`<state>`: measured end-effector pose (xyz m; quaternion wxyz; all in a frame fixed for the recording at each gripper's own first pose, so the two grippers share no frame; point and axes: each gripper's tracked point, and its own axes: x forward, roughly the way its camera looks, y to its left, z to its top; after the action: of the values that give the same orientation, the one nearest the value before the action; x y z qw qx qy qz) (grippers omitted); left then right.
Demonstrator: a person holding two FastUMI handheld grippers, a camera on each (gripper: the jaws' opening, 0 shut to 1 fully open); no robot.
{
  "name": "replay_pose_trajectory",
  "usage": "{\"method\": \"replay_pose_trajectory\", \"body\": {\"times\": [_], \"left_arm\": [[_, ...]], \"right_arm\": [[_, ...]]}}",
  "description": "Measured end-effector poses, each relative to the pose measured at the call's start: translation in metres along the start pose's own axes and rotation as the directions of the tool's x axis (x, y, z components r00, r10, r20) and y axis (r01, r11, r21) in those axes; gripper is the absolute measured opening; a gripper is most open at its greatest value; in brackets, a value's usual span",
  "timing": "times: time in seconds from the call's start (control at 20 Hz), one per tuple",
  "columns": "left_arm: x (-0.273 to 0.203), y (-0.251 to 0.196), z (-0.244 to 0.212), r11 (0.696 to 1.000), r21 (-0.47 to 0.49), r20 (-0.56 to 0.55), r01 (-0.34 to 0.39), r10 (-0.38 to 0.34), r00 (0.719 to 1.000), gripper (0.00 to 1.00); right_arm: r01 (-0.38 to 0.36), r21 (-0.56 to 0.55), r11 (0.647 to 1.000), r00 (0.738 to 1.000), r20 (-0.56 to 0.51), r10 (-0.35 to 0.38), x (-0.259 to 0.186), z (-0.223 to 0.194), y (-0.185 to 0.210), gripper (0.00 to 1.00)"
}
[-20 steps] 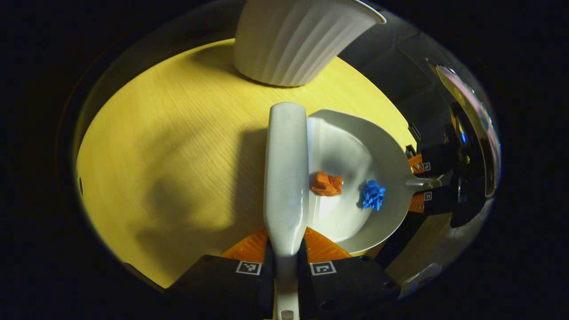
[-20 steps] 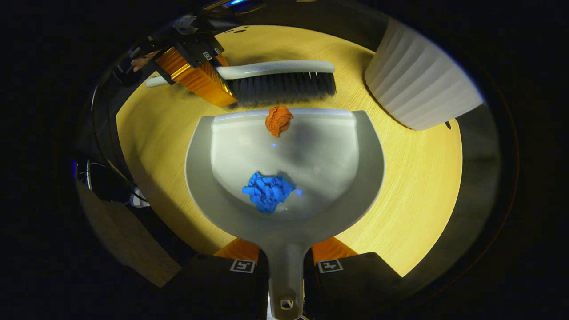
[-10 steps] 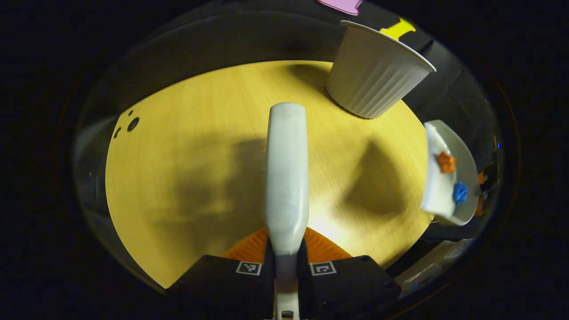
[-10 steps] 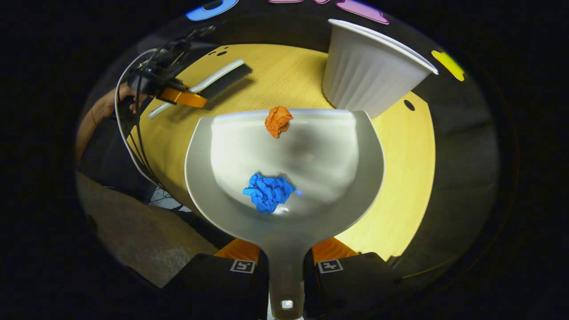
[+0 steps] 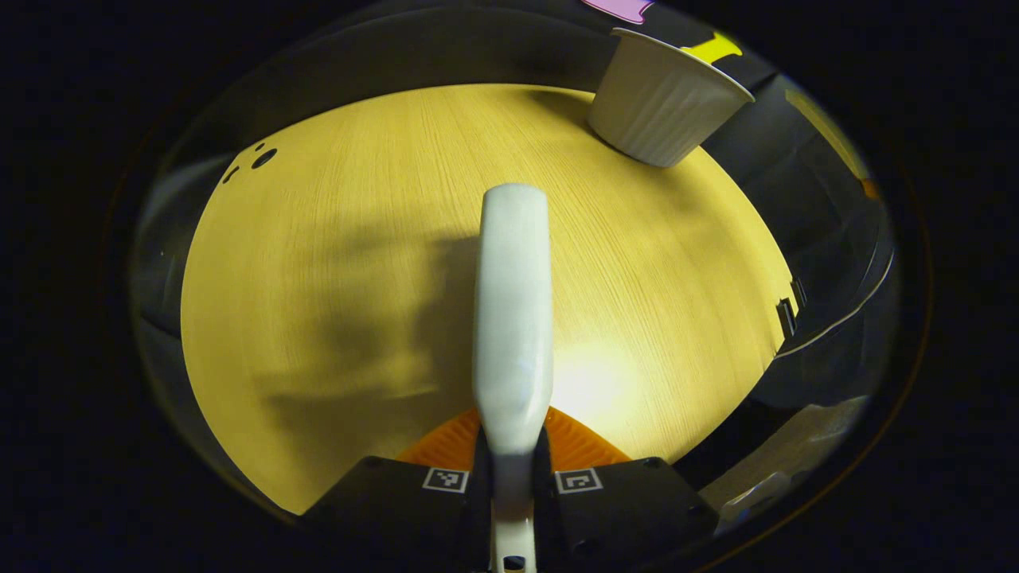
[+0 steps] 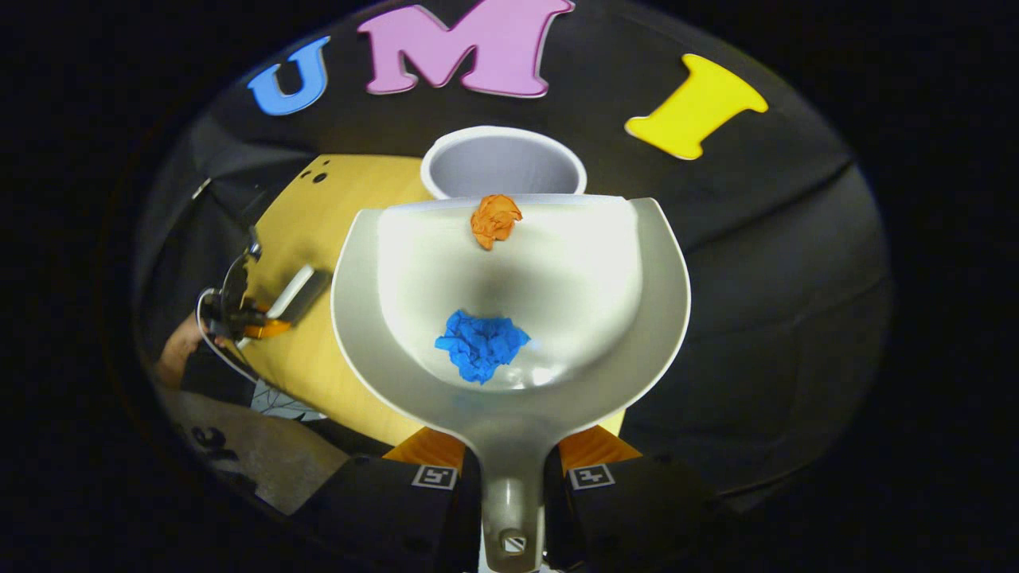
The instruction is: Pick up the small broom and dustpan from the desktop, sweep the trash into the dustpan with the broom, and then empty the trash into the garbage bin.
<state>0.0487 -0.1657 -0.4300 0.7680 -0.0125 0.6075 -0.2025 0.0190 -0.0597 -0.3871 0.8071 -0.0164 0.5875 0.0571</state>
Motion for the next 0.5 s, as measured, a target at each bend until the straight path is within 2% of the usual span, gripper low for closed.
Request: {"method": "replay_pose_trajectory", "body": {"times": [0.15,0.3,0.4,0.45,0.5], "left_arm": [[0.002,0.001,-0.003,1.0,0.01,0.006,0.005,-0.005,1.0,0.25],[0.002,0.001,-0.003,1.0,0.015,0.009,0.0,0.0,1.0,0.25],[0.002,0.001,-0.003,1.0,0.005,0.012,0.003,-0.003,1.0,0.25],[0.002,0.001,-0.002,1.0,0.003,0.012,0.001,-0.001,1.0,0.25],[0.002,0.001,-0.003,1.0,0.004,0.01,0.001,-0.001,1.0,0.25]], "right_arm": [[0.085,-0.009,0.996,0.996,-0.017,-0.086,-0.001,0.003,-0.008,0.36],[0.122,-0.021,0.992,0.991,-0.048,-0.123,0.008,0.007,0.008,0.36],[0.154,-0.068,0.986,0.984,-0.084,-0.159,0.012,0.013,0.013,0.36],[0.171,-0.1,0.98,0.978,-0.101,-0.181,0.013,0.024,0.016,0.39],[0.185,-0.127,0.974,0.973,-0.115,-0.2,0.013,0.033,0.019,0.36]]}}
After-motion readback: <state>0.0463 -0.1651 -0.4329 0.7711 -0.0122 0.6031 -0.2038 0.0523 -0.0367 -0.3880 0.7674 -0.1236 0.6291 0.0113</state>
